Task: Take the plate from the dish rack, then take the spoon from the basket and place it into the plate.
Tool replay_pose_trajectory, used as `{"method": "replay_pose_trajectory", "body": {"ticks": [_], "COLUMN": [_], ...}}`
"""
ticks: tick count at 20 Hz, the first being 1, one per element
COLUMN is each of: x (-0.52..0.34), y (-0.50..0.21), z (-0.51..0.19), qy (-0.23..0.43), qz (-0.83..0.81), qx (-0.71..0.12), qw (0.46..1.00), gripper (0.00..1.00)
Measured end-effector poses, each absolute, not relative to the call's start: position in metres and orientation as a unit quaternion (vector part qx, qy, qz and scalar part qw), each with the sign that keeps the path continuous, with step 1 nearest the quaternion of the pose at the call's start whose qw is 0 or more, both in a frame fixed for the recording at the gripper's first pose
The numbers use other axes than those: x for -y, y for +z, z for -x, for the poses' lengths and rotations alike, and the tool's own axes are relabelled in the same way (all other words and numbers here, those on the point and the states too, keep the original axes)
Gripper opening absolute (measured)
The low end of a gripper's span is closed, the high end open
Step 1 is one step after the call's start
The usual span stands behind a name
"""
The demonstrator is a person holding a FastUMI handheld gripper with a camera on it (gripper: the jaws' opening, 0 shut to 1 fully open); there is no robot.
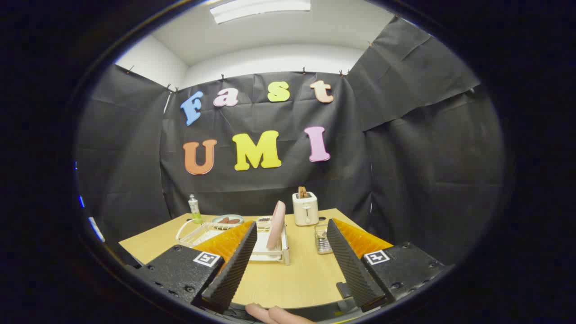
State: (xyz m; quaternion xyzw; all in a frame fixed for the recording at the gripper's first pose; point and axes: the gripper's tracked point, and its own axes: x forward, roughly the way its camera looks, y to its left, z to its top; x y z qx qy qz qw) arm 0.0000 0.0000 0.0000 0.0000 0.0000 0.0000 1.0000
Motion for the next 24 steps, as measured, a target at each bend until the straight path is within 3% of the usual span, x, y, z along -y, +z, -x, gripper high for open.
{"method": "replay_pose_trajectory", "body": {"ticks": [24], "x": [0.008], "y": [-0.004], "z": [-0.015], "qy": [-0.005], "qz": [0.003], "qx": [-0.014], "qw": [1.0], "gripper": [1.0]}}
